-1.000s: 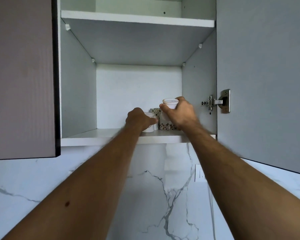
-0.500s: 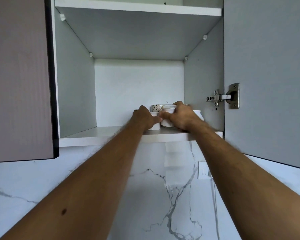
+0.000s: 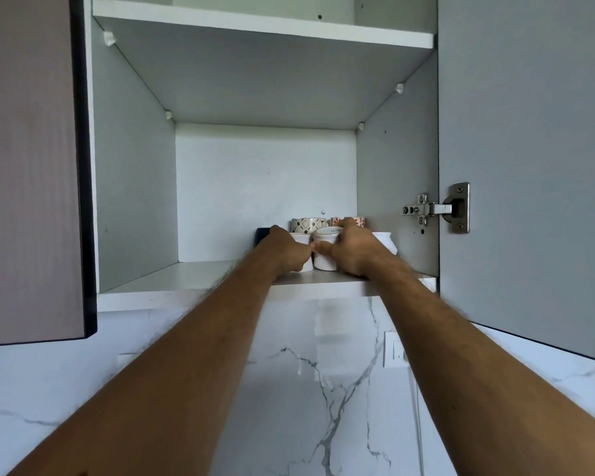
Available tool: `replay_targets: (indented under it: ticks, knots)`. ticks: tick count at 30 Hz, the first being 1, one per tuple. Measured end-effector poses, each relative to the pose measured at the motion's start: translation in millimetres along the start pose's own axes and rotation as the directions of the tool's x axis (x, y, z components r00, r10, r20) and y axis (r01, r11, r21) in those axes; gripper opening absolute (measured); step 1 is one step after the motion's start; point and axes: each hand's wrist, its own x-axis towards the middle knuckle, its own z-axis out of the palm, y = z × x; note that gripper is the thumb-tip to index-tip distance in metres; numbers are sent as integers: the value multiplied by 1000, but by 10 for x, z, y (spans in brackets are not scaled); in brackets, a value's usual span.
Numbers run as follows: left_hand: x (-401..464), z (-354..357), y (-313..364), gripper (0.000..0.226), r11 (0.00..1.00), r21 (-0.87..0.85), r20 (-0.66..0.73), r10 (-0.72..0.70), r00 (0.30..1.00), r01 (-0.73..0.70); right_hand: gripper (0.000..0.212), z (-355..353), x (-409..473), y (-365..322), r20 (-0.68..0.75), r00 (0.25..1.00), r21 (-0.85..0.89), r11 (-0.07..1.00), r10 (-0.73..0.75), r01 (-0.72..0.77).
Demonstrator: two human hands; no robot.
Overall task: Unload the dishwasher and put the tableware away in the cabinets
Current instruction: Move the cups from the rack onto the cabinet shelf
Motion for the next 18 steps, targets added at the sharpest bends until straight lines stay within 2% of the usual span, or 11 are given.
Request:
replay_targets:
  ticks: [6, 9, 13, 18]
  knots:
    - [-12, -10, -39, 56, 999, 37, -2, 31, 1000, -31, 78, 7, 34, 11, 33, 996, -30, 996, 83, -82]
    - [-8, -14, -29, 48, 999, 19, 3, 32, 999, -32, 67, 16, 33, 1, 19, 999, -27, 999, 43, -42]
    - [8, -14, -20, 26, 999, -36, -5, 2, 1000, -2, 54, 32, 39, -2, -7, 1000, -73, 997, -7, 6]
    - [28, -13, -49, 27, 999, -41, -7, 8, 1000, -8, 49, 4, 23, -11, -5, 1000, -125, 992, -31, 30]
